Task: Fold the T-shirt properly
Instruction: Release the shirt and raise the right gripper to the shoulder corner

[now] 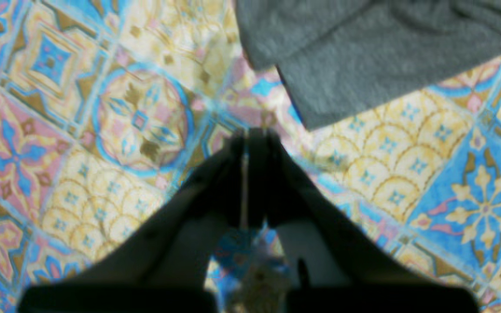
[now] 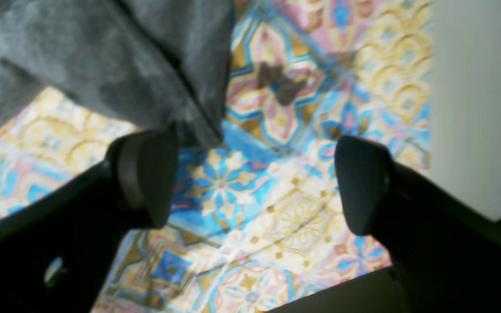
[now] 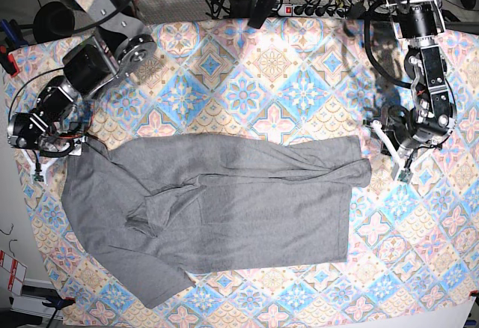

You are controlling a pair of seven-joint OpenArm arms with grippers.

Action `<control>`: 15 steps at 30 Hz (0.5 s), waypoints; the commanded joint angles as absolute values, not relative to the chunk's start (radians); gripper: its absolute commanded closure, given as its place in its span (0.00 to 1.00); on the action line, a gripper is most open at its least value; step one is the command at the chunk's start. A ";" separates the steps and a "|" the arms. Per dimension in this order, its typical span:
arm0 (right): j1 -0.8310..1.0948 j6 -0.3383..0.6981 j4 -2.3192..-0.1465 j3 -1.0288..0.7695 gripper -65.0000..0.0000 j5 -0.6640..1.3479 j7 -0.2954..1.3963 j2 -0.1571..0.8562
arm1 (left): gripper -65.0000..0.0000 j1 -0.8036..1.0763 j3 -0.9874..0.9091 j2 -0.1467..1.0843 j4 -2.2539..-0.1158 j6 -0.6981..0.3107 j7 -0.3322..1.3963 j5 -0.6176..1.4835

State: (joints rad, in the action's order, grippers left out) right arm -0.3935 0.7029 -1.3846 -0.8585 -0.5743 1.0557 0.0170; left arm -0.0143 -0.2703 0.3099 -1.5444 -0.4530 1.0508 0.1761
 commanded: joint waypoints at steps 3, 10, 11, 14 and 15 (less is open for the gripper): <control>-0.420 0.698 -1.380 -0.855 0.15 -0.507 1.052 0.044 | 0.96 -0.035 -0.274 0.323 -1.563 -0.453 1.036 0.182; -0.421 0.698 -1.170 -0.911 0.15 -0.321 1.067 0.091 | 0.96 -0.033 -0.274 0.323 -1.563 -0.453 1.036 0.182; -0.420 0.698 -1.153 -0.911 0.15 -0.288 1.079 0.101 | 0.96 -0.031 -0.274 0.323 -1.563 -0.453 1.036 0.182; -0.418 0.698 -1.110 -0.911 0.15 -0.191 1.087 0.122 | 0.96 -0.031 -0.274 0.323 -1.563 -0.453 1.036 0.182; -0.418 0.698 -1.098 -0.911 0.15 -0.176 1.084 0.130 | 0.96 -0.031 -0.274 0.323 -1.563 -0.453 1.036 0.180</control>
State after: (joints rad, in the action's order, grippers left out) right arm -0.3954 0.6952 -1.0870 -0.9134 -0.1864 1.0901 0.1211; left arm -0.0162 -0.2703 0.3077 -1.5444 -0.4526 1.0512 0.1783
